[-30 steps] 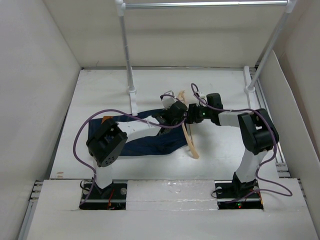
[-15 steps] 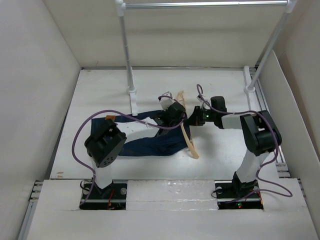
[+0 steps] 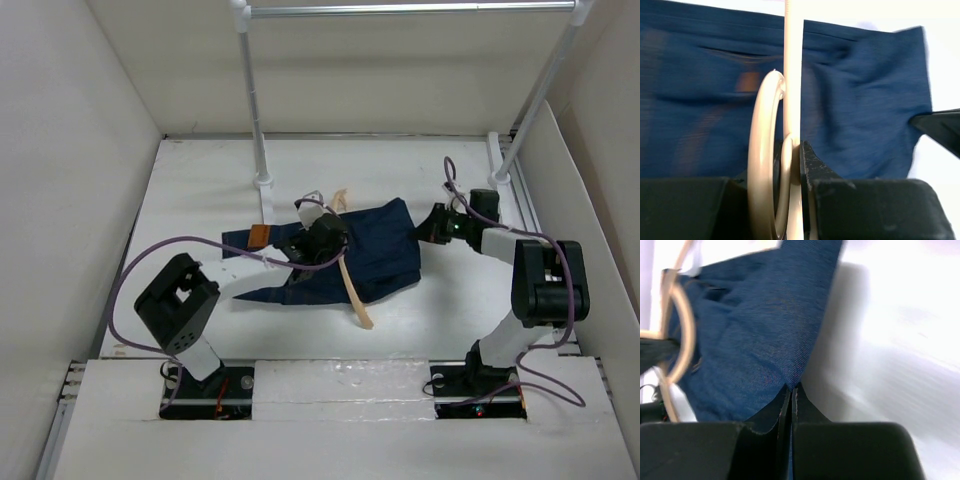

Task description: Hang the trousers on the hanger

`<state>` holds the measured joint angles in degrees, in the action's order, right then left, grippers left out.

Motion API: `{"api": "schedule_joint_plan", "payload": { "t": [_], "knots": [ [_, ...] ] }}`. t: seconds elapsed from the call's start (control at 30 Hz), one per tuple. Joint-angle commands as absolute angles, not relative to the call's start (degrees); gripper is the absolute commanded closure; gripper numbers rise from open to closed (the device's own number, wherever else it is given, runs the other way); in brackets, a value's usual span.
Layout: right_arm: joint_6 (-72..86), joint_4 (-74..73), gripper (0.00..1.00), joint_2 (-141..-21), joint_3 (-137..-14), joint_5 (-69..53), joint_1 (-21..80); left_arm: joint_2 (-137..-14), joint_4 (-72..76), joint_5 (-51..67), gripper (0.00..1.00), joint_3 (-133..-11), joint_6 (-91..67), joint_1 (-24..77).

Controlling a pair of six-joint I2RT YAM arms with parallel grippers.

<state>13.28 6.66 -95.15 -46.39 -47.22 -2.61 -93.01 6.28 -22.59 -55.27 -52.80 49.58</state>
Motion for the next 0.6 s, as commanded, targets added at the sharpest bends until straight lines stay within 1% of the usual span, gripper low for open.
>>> {"api": "schedule_joint_plan", "payload": {
  "t": [0.0, 0.13, 0.3, 0.4, 0.57],
  "knots": [
    [7.38, 3.08, 1.0, -92.46, -46.23, -45.53, -5.62, -87.63, 0.26, -24.87, 1.0, -52.3, -48.08, 48.34],
    [5.89, 1.58, 1.0, -92.19, -45.97, -44.21, -7.12, -83.42, -2.19, -25.66, 1.0, -52.38, -45.53, 48.34],
    [5.36, 1.32, 1.0, -94.04, -46.23, -42.54, -7.65, -82.44, -5.36, -26.63, 1.0, -55.37, -43.86, 48.34],
    [6.06, 2.55, 1.0, -94.66, -46.05, -43.42, -7.12, -81.74, -3.78, -24.0, 1.0, -56.86, -43.42, 48.34],
    [5.98, 2.02, 1.0, -95.45, -46.05, -41.57, -6.33, -84.2, -8.26, -24.43, 1.0, -64.94, -42.37, 48.34]
  ]
}}
